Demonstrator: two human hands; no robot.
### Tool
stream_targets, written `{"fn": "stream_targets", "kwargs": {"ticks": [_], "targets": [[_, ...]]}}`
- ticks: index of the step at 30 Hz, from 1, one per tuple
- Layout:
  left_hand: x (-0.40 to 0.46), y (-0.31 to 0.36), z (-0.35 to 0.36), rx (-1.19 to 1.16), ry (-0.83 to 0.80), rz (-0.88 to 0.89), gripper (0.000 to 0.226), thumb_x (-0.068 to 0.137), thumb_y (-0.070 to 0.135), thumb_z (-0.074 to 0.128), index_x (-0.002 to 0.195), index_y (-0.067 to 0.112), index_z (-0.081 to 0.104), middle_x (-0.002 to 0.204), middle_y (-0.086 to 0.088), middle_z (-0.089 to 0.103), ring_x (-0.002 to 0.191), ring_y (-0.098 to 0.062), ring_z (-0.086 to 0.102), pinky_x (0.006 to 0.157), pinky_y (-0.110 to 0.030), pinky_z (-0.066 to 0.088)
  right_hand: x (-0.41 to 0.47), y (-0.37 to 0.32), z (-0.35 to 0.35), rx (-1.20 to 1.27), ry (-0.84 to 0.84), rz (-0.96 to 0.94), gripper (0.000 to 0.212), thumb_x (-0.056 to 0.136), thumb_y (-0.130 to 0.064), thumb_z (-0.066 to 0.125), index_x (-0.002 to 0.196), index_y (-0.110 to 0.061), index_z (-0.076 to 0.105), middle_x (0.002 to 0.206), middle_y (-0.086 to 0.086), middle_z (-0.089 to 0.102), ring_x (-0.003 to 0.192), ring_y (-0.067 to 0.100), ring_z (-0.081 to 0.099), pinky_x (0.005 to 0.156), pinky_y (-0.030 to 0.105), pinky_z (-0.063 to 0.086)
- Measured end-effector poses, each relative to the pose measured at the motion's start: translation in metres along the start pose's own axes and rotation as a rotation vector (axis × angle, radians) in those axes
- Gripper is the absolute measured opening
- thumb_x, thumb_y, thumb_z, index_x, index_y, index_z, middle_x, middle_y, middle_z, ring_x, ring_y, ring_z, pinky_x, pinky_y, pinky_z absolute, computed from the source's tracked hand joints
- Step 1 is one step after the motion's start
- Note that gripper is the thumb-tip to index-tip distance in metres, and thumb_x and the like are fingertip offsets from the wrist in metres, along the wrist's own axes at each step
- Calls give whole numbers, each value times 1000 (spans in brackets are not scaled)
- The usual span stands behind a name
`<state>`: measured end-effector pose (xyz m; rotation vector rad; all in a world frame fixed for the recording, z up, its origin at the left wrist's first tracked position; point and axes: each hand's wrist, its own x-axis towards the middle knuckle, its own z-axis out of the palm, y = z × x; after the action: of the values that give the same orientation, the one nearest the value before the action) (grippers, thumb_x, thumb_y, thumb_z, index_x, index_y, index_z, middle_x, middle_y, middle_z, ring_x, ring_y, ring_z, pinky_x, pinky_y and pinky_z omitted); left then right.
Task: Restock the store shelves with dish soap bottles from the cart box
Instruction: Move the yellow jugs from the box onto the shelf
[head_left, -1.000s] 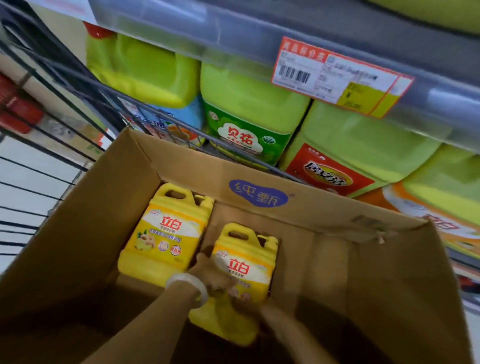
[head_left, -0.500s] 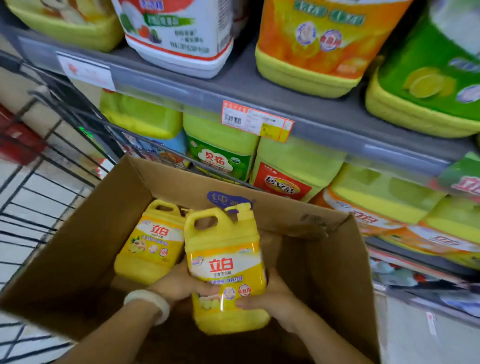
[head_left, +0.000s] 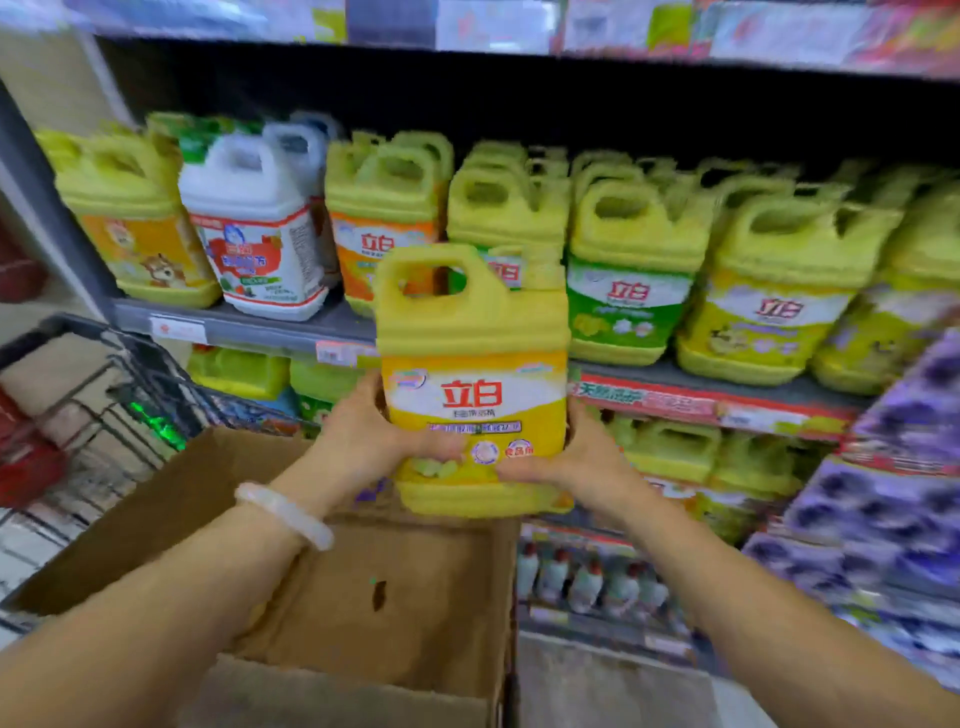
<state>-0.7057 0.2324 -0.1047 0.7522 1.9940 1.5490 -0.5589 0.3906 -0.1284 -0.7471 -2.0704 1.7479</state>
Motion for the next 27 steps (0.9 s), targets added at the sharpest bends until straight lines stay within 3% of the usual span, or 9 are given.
{"fn": "stream_targets", "kwargs": {"ticks": [2,4,7,10,15,18,20,25,27], "targets": [[-15,45,34,-52,-6,94,58,46,10,93,92,24,60,88,9,70,66,9,65,58,-9,51,-25,-28,-42,6,59,-80,82,38,-20,91,111,-23,54,105,-5,70,84,2,68,73,23,57],[-26,78,65,-64,2,191,57,48,2,90,88,26,57,88,11,68,69,6,64,60,-8,52,-52,-49,-82,-31,131,-153,70,42,-20,92,101,-29,56,99,-10,70,83,-1,67,77,25,57],[-37,122,110,-91,-16,308,72,33,16,96,96,22,61,88,8,73,80,-8,69,70,-25,57,-88,-75,-138,-63,238,-219,77,37,-31,89,106,-26,56,102,-4,71,87,8,68,79,30,56],[-42,161,150,-121,-72,391,78,26,27,95,96,21,59,88,3,75,79,-11,71,70,-32,59,-116,-97,-183,-79,327,-289,76,38,-28,87,107,-26,54,104,-2,70,86,7,68,76,25,56],[-39,215,204,-121,-121,528,96,21,40,93,109,20,59,97,5,73,89,-14,70,78,-38,58,-144,-120,-243,-90,487,-376,98,44,-21,94,128,-23,42,116,-3,64,103,14,65,87,36,56],[-27,249,231,-108,-127,599,98,23,36,96,112,19,58,101,7,71,90,-9,68,80,-33,57,-143,-136,-275,-72,519,-422,84,56,-10,87,124,-24,41,113,-4,63,100,11,66,80,27,57],[-12,274,247,-95,-121,651,102,18,46,90,112,21,58,100,8,71,90,-10,68,83,-37,56,-135,-151,-299,-78,536,-446,79,60,-5,84,124,-23,41,113,-2,64,97,10,67,75,23,57],[32,337,274,-124,-83,731,93,26,42,94,109,19,58,100,4,71,92,-14,68,86,-41,55,-99,-204,-352,-154,557,-536,67,66,-7,82,120,-24,47,109,-3,67,94,10,68,77,26,57],[54,365,281,-151,-62,769,101,23,48,91,113,18,57,102,4,70,93,-15,67,86,-40,55,-80,-225,-369,-167,564,-579,58,71,-7,78,116,-28,48,106,-7,67,92,6,66,76,23,58]]}}
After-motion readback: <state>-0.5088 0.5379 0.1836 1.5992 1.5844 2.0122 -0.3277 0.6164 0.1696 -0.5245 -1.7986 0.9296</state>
